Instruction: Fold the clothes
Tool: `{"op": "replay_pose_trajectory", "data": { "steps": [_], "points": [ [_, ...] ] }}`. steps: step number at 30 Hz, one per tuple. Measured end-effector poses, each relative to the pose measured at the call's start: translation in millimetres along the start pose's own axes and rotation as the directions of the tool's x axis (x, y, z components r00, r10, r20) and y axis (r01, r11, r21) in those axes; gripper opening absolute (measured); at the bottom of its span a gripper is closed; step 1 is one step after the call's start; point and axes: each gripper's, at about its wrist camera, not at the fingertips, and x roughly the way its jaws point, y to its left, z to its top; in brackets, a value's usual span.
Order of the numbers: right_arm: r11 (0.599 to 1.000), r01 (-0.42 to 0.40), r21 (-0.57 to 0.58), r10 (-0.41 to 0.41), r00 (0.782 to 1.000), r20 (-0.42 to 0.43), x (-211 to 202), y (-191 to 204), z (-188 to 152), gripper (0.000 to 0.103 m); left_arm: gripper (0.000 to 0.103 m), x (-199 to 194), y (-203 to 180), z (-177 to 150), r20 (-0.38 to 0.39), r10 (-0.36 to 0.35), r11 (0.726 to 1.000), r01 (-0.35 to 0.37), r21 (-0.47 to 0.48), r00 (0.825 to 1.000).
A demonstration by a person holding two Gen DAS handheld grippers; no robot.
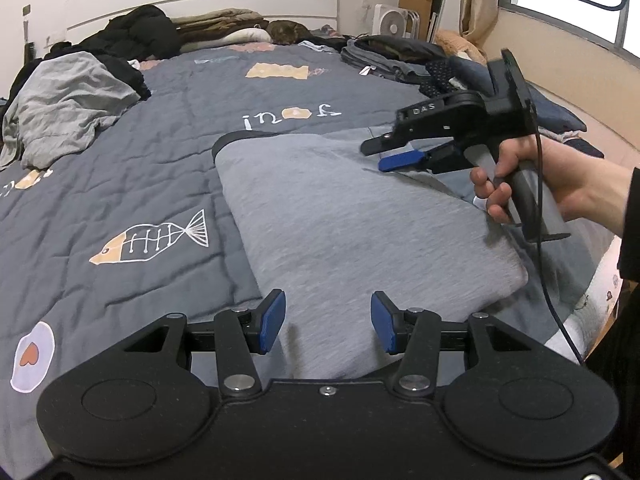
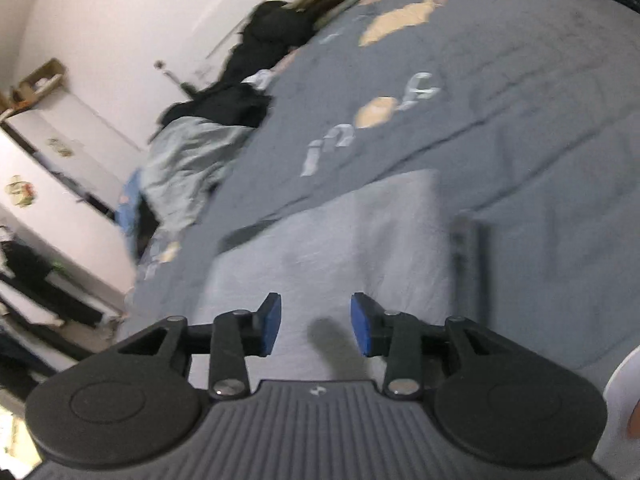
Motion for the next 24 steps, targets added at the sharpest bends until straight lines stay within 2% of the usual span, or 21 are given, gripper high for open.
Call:
{"op": "replay_pose_trajectory", "data": {
  "steps": [3, 8, 13, 16, 21, 23, 24],
  "points": [
    [0.999, 0.048, 0.021, -0.049, 0.999, 0.020, 6.4, -17.4, 3.8, 0.035, 0.047, 1.3, 2.6, 0.2, -0.005, 0.003, 1.000, -0.003, -0.007, 1.000],
    [0.998, 0.062, 0.034, -0.064, 0.995, 0.072, -12.3, -26.9, 11.5, 0.037, 0.047, 1.5, 4.6, 0.3, -0.003, -0.003, 1.000, 0.003, -0.011, 1.000],
    [0.994, 0.110, -0.013, -0.107, 0.982, 0.158, -24.6, -30.2, 23.9, 0.042, 0.047, 1.4, 3.1, -0.4, -0.004, -0.009, 1.000, 0.009, -0.005, 1.000],
    [0.993, 0.119, 0.008, -0.119, 0.985, 0.129, -13.9, -37.3, 22.9, 0.044, 0.047, 2.1, 2.1, -0.3, -0.007, -0.009, 1.000, 0.009, -0.001, 1.000],
    [0.986, 0.152, -0.072, -0.146, 0.986, 0.085, 9.1, -27.9, 10.1, 0.044, 0.047, 3.0, 1.6, -1.1, -0.011, -0.005, 1.000, 0.005, 0.002, 1.000],
    [0.982, 0.188, -0.035, -0.184, 0.979, 0.082, 16.7, -31.7, 7.8, 0.044, 0.047, 3.6, 1.9, -1.8, -0.014, -0.002, 1.000, 0.002, 0.003, 1.000],
    [0.978, 0.208, -0.030, -0.205, 0.975, 0.082, 18.2, -34.2, 7.1, 0.049, 0.047, 3.9, 2.2, -1.9, -0.016, -0.001, 1.000, 0.001, 0.003, 1.000]
  ]
}}
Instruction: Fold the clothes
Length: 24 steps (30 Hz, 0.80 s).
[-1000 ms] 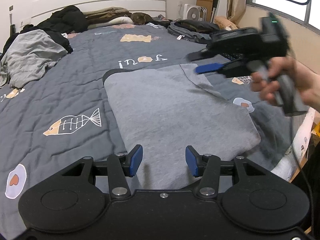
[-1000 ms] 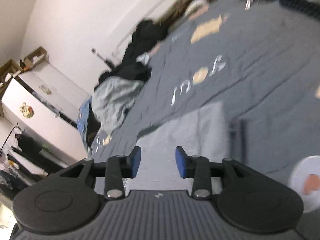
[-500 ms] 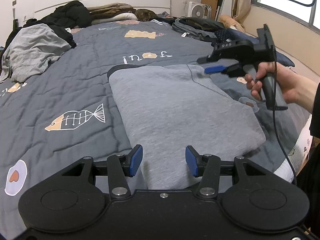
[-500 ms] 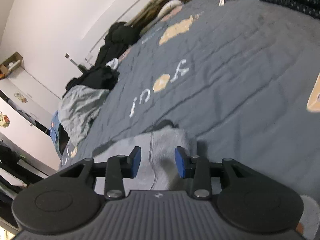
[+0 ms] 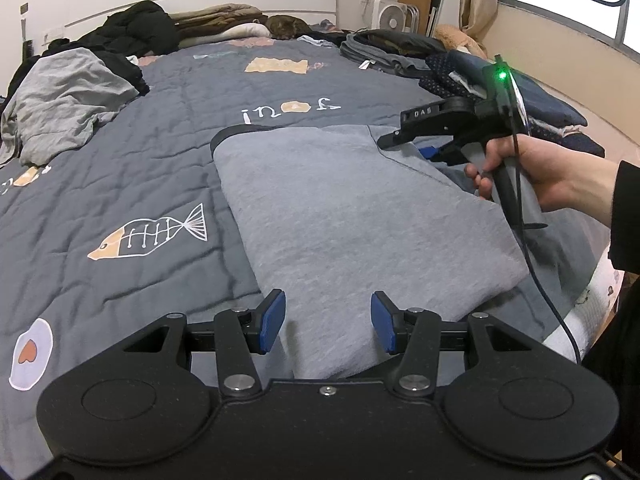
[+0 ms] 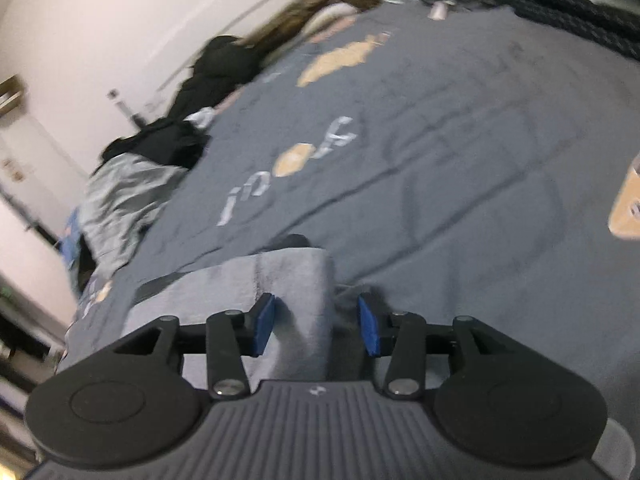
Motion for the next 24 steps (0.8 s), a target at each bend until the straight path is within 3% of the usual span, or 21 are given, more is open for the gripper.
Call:
{"op": "replay_pose_trajectory", "data": {
  "steps": [4, 9, 14, 17, 20, 24],
  "points": [
    [0.994, 0.046, -0.101, -0.045, 0.999, 0.014, -3.6, 2.5, -1.2, 0.056, 0.047, 0.0, 2.1, -0.2, -0.002, 0.003, 1.000, -0.003, -0.006, 1.000],
    [1.000, 0.016, 0.017, -0.016, 1.000, -0.001, -23.7, -6.8, 12.6, 0.056, 0.049, -0.1, 4.3, 0.5, -0.001, -0.002, 1.000, 0.002, -0.021, 1.000],
    [0.991, -0.088, 0.102, 0.095, 0.993, -0.064, -34.2, -10.3, 15.6, 0.058, 0.050, 3.8, 25.0, 0.5, -0.029, -0.035, 0.986, 0.030, -0.164, 0.999],
    [0.987, -0.138, 0.084, 0.147, 0.982, -0.120, -33.0, -5.2, 12.0, 0.059, 0.051, 7.1, 43.6, -1.9, -0.048, -0.074, 0.956, 0.057, -0.286, 0.996],
    [0.989, -0.131, 0.070, 0.140, 0.979, -0.150, -31.6, -5.7, 9.5, 0.060, 0.051, 15.8, 60.6, -7.9, -0.085, -0.141, 0.912, 0.096, -0.400, 0.986],
    [0.990, -0.123, 0.075, 0.134, 0.975, -0.176, -30.2, -11.1, 6.9, 0.062, 0.051, 35.3, 80.7, -21.4, -0.137, -0.258, 0.820, 0.141, -0.555, 0.956]
  ]
}}
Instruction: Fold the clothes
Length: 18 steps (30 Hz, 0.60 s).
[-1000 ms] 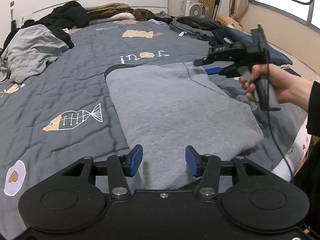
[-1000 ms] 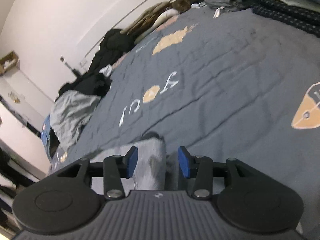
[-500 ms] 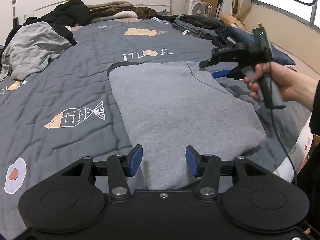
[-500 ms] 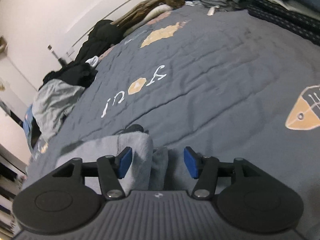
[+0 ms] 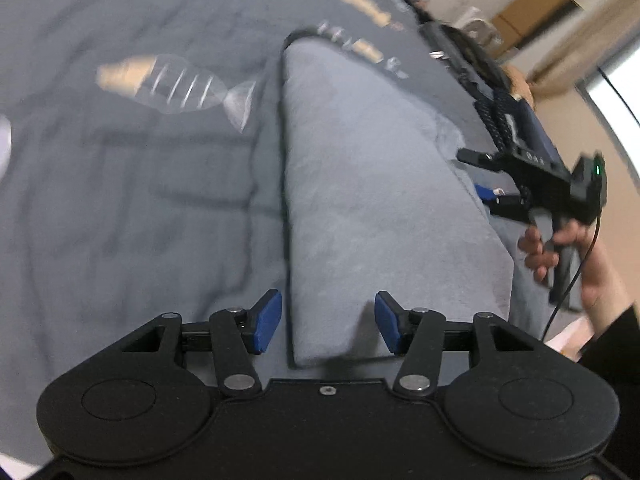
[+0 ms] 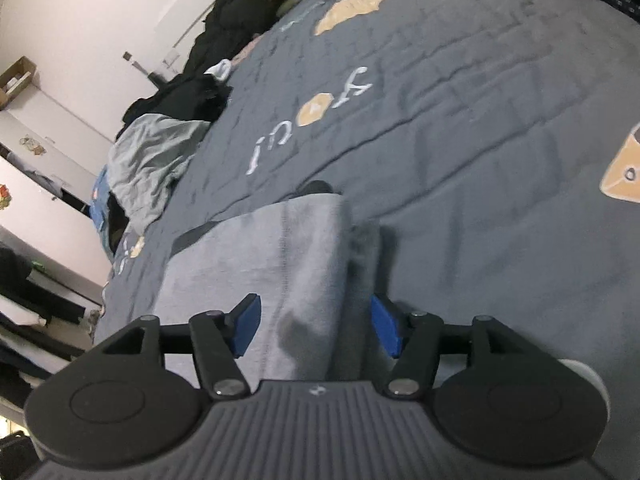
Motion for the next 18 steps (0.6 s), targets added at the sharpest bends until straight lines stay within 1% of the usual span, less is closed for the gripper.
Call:
{"op": "replay_pose_trajectory", "data": {
  "steps": [2, 5, 7, 8, 11, 13, 15, 17, 18],
  "points": [
    [1.000, 0.004, 0.003, -0.004, 1.000, -0.013, 0.5, -2.9, -1.0, 0.062, 0.052, 5.2, 11.6, 0.6, -0.027, -0.038, 0.997, 0.036, -0.067, 0.999],
    [1.000, 0.009, 0.008, -0.009, 0.999, -0.033, 1.3, -7.2, -2.6, 0.062, 0.055, 7.9, 26.0, -1.1, -0.040, -0.109, 0.984, 0.102, -0.145, 0.993],
    [1.000, 0.013, 0.011, -0.012, 0.999, -0.047, 1.8, -10.1, -3.7, 0.063, 0.062, 10.9, 31.1, -2.6, -0.042, -0.138, 0.978, 0.130, -0.165, 0.990],
    [1.000, 0.014, 0.012, -0.014, 0.999, -0.053, 2.1, -11.4, -4.1, 0.063, 0.064, 12.8, 33.0, -3.6, -0.043, -0.151, 0.974, 0.141, -0.174, 0.988],
    [1.000, 0.008, 0.008, -0.008, 0.998, -0.058, 0.9, -11.9, -4.5, 0.063, 0.065, 18.4, 38.8, -5.0, -0.031, -0.197, 0.956, 0.185, -0.226, 0.980],
    [1.000, 0.003, 0.005, -0.003, 0.998, -0.059, -0.2, -12.0, -4.7, 0.063, 0.065, 22.1, 38.3, -4.3, -0.034, -0.239, 0.944, 0.224, -0.243, 0.970],
    [1.000, 0.000, 0.003, 0.000, 0.998, -0.061, -1.4, -12.0, -5.0, 0.063, 0.063, 22.7, 29.9, -4.0, -0.037, -0.261, 0.946, 0.248, -0.206, 0.965],
    [1.000, -0.001, 0.000, 0.001, 0.998, -0.065, -2.7, -12.1, -5.3, 0.063, 0.050, 21.4, 19.7, -3.8, -0.031, -0.274, 0.951, 0.266, -0.155, 0.961],
    [1.000, -0.002, -0.002, 0.002, 0.998, -0.066, -3.3, -12.2, -5.5, 0.063, 0.038, 21.2, 17.2, -4.0, -0.030, -0.277, 0.952, 0.271, -0.141, 0.960]
  ]
}}
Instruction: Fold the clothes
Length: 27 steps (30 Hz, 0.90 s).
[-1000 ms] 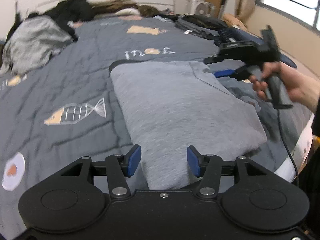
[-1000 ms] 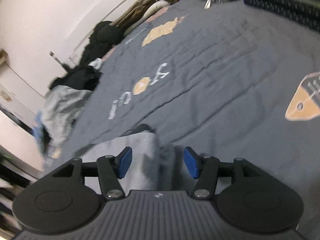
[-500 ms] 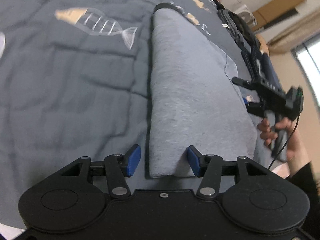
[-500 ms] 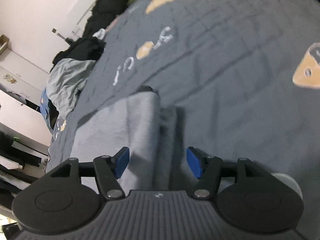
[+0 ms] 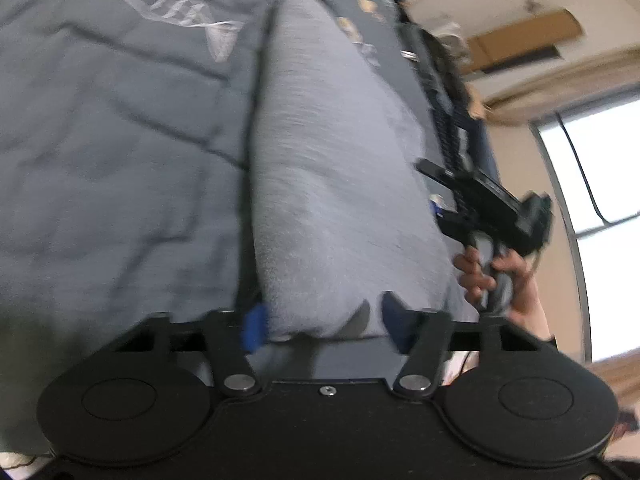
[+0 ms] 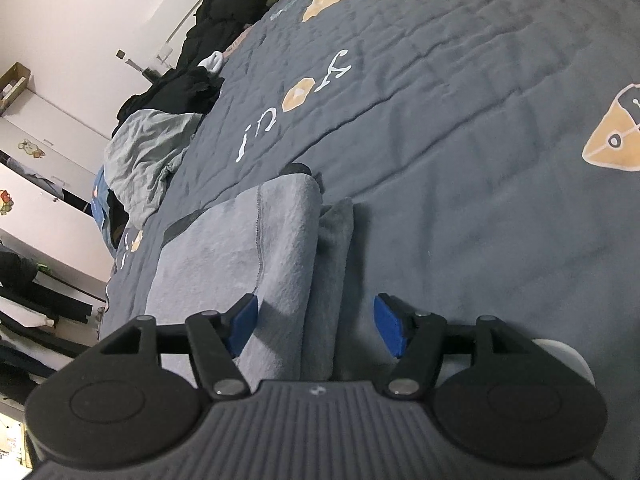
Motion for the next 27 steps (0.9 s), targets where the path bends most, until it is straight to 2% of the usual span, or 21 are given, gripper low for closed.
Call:
{"op": "replay_pose_trajectory", "data": {
  "steps": [1, 6, 8, 9, 10, 11, 12, 15, 18, 21, 23, 27],
  "points": [
    [1.000, -0.001, -0.001, 0.001, 1.000, -0.002, -0.6, 0.0, -0.2, 0.064, 0.033, 1.5, 1.0, 0.7, 0.002, 0.006, 1.000, -0.006, -0.006, 1.000],
    [1.000, -0.002, 0.007, 0.002, 1.000, 0.004, -6.1, -4.1, -1.0, 0.064, 0.033, 9.6, 8.8, 7.6, 0.020, 0.021, 0.998, -0.020, -0.066, 1.000],
    [1.000, -0.002, 0.012, 0.002, 1.000, 0.007, -8.4, -6.0, -1.3, 0.064, 0.043, 12.9, 6.8, 10.3, 0.033, 0.009, 0.997, -0.007, -0.071, 0.999],
    [1.000, -0.002, 0.015, 0.002, 1.000, 0.009, -9.7, -7.1, -1.4, 0.064, 0.057, 16.1, 5.9, 11.0, 0.032, 0.003, 0.998, -0.001, -0.065, 0.999],
    [1.000, -0.002, 0.022, 0.002, 1.000, 0.017, -11.6, -8.8, -1.0, 0.064, 0.061, 19.2, 5.0, 11.5, 0.030, -0.002, 0.998, 0.003, -0.058, 1.000],
    [0.999, -0.003, 0.034, 0.002, 1.000, 0.028, -13.1, -10.9, -0.3, 0.064, 0.061, 22.3, 4.2, 11.6, 0.025, 0.004, 0.999, -0.003, -0.046, 1.000],
    [0.999, -0.005, 0.045, 0.003, 0.999, 0.038, -14.6, -12.9, 0.5, 0.064, 0.059, 24.0, 3.7, 10.7, 0.028, 0.010, 0.999, -0.009, -0.036, 1.000],
    [0.996, -0.020, 0.086, 0.015, 0.998, 0.053, -14.0, -18.5, 2.3, 0.065, 0.025, 24.3, 0.8, 10.5, 0.055, 0.000, 1.000, 0.001, -0.015, 0.999],
    [0.986, -0.092, 0.137, 0.086, 0.995, 0.045, -6.2, -22.7, 3.2, 0.065, 0.023, 20.9, -3.7, 11.3, 0.075, -0.023, 1.000, 0.024, -0.006, 0.997],
    [0.982, -0.099, 0.161, 0.095, 0.995, 0.032, 0.9, -25.2, 3.4, 0.067, 0.023, 18.2, -7.8, 12.0, 0.092, -0.045, 0.999, 0.045, 0.001, 0.995],
    [0.982, -0.093, 0.162, 0.089, 0.996, 0.030, 4.2, -26.7, 3.2, 0.067, 0.023, 23.0, -6.7, 12.3, 0.075, -0.034, 0.999, 0.034, 0.001, 0.997],
    [0.978, -0.124, 0.170, 0.119, 0.992, 0.044, 12.6, -23.4, 2.3, 0.076, 0.023, 22.5, -6.6, 11.5, 0.070, -0.031, 1.000, 0.031, 0.008, 0.997]
  ]
}}
